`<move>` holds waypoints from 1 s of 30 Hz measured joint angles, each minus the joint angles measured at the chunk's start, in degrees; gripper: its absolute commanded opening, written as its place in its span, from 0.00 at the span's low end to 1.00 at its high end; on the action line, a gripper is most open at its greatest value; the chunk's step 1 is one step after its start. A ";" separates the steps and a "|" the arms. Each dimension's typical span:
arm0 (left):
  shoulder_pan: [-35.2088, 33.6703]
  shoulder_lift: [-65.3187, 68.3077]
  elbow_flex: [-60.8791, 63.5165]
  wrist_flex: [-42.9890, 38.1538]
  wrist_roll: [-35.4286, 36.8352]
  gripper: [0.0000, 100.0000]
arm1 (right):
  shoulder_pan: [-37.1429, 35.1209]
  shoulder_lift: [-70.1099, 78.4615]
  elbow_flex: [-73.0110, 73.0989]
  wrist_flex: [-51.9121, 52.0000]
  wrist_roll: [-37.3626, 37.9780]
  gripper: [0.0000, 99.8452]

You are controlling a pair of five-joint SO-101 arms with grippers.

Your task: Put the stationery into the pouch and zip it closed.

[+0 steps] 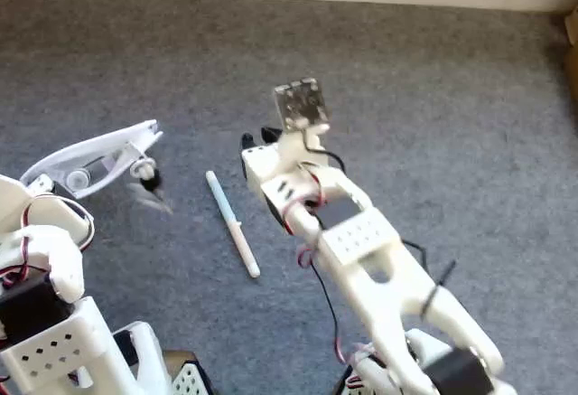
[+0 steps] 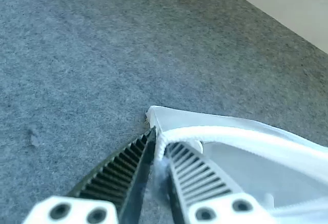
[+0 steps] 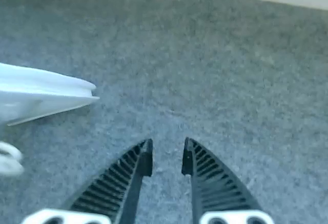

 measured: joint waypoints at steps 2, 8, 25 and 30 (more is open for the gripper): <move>0.00 0.00 0.00 0.00 0.00 0.01 | 0.00 4.22 -3.69 3.60 0.00 0.09; 0.00 0.00 0.00 0.00 0.00 0.01 | -3.08 12.92 -11.60 12.13 0.00 0.09; 0.00 0.00 0.00 0.00 0.00 0.01 | -10.55 21.27 -14.42 14.15 0.00 0.22; 0.00 0.00 0.00 0.00 0.00 0.01 | -10.90 25.76 -16.88 14.15 0.00 0.22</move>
